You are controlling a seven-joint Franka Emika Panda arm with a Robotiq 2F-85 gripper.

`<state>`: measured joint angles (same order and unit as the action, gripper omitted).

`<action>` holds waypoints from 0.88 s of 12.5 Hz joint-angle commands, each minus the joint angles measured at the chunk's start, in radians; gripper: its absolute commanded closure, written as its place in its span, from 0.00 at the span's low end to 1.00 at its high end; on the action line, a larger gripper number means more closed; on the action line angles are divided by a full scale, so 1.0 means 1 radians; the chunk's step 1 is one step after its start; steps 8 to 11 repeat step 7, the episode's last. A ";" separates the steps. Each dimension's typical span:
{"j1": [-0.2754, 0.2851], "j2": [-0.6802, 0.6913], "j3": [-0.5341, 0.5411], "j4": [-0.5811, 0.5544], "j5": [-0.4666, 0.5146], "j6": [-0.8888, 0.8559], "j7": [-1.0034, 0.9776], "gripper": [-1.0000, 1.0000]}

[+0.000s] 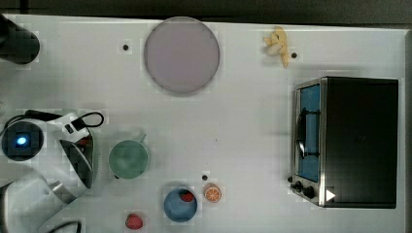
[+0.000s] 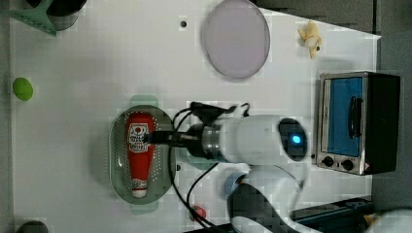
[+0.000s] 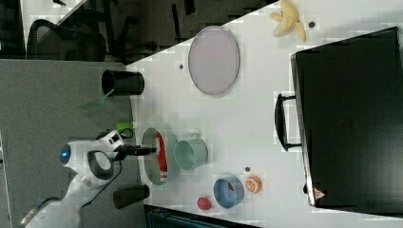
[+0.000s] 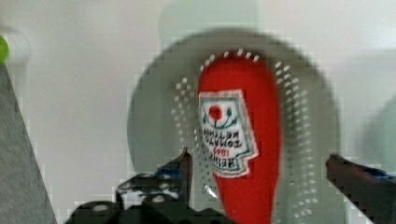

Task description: Pick Ketchup from the table and place it in strainer.

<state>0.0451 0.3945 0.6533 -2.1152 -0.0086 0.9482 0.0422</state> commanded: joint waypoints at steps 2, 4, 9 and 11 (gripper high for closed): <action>-0.109 -0.215 -0.001 0.062 0.005 -0.189 0.084 0.00; -0.176 -0.288 -0.026 0.109 0.009 -0.302 0.083 0.00; -0.258 -0.350 -0.118 0.215 0.025 -0.493 0.070 0.00; -0.258 -0.350 -0.118 0.215 0.025 -0.493 0.070 0.00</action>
